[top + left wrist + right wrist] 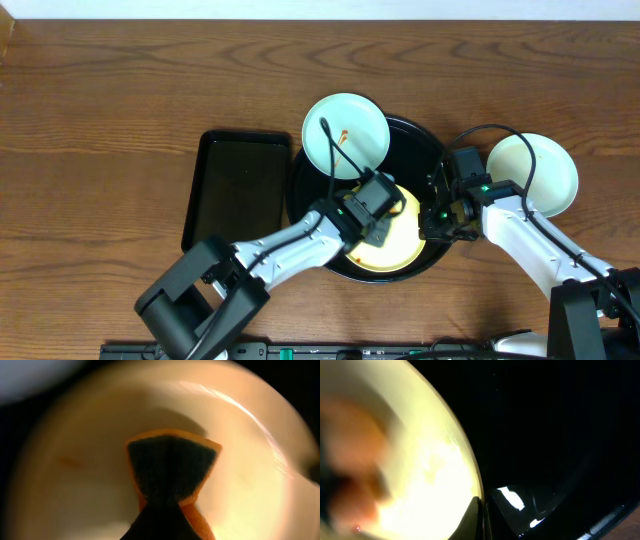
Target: Clean dirty plates on tray and stack at the side
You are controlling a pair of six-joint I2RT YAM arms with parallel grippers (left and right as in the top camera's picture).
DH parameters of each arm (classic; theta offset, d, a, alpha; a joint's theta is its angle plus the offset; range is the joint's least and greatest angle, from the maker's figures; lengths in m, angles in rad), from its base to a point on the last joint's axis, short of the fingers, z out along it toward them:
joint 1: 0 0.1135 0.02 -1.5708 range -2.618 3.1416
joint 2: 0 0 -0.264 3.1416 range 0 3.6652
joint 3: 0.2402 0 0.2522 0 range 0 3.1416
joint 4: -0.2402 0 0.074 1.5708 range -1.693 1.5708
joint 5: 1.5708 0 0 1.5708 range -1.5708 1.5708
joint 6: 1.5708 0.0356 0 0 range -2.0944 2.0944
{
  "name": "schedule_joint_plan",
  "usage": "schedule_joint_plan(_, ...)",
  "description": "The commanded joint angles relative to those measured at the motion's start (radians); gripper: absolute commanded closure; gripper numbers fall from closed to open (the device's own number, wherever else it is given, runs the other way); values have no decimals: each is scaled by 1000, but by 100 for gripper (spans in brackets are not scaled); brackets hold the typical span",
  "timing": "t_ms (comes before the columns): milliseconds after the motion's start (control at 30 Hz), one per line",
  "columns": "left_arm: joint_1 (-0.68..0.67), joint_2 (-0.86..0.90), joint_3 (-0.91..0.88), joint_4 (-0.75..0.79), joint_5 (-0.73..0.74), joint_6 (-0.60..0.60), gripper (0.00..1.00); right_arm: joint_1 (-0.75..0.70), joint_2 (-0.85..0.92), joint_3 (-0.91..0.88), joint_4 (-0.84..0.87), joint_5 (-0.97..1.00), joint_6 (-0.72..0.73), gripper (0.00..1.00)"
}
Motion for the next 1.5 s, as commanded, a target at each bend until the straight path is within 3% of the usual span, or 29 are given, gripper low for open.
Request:
schedule_joint_plan(0,77,26,15,21,-283,-1,92,2,-3,0,-10,7,3,99)
schedule_joint_plan(200,162,26,15,-13,-289,-6,92,2,-3,0,-10,7,3,99)
schedule_joint_plan(367,172,-3,17,-179,-137,-5,93,2,-3,0,-11,7,3,99)
schedule_joint_plan(500,172,-144,17,-266,-54,-5,93,2,-3,0,-10,8,3,99)
schedule_joint_plan(700,188,-363,17,-312,-65,-1,92,2,-3,0,-6,7,3,99)
schedule_joint_plan(933,283,-417,12,-357,-37,-5,92,2,-3,0,-6,7,3,99)
schedule_joint_plan(1167,245,-307,6,-218,165,-1,93,2,-3,0,-5,7,4,99)
schedule_joint_plan(1467,95,-65,6,-16,177,28,92,2,-3,0,-6,7,3,99)
